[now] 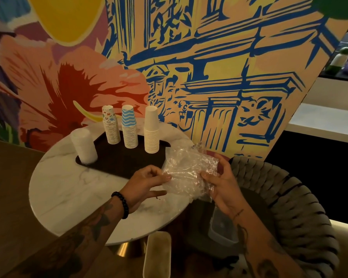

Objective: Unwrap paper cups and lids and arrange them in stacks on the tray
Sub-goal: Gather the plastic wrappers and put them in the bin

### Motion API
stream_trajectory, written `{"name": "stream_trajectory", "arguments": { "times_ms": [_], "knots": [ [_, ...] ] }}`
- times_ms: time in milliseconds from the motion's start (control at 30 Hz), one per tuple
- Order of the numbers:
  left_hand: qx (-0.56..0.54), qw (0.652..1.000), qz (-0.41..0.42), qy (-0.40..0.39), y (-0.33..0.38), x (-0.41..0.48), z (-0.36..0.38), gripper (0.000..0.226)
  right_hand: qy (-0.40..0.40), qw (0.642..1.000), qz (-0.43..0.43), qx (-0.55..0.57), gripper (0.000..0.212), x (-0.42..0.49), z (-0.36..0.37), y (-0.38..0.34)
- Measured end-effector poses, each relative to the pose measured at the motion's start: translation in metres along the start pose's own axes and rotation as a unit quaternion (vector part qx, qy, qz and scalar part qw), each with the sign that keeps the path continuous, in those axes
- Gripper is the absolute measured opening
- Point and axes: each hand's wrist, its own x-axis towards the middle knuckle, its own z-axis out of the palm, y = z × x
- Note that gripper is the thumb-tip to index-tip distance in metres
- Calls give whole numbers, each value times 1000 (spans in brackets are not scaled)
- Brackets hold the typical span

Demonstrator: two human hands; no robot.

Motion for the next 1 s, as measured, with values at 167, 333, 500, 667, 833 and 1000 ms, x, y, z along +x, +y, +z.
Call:
{"name": "stream_trajectory", "arguments": {
  "times_ms": [167,333,500,667,833,1000],
  "knots": [
    [-19,1000,3,20,9,4,14,61,2,1000,12,-10,76,-1,8,3],
    [-38,995,61,70,8,10,13,73,53,997,-10,-46,55,-4,10,3],
    [-24,984,141,104,8,13,12,73,9,996,17,-93,37,-11,11,5],
    [-24,978,176,110,9,13,17,71,14,991,53,-121,53,-11,23,8],
    [-37,974,192,114,9,13,15,70,36,993,77,-84,44,-7,26,10],
    [-40,973,196,117,9,12,9,74,5,997,77,-28,12,-8,24,9]
  ]
}}
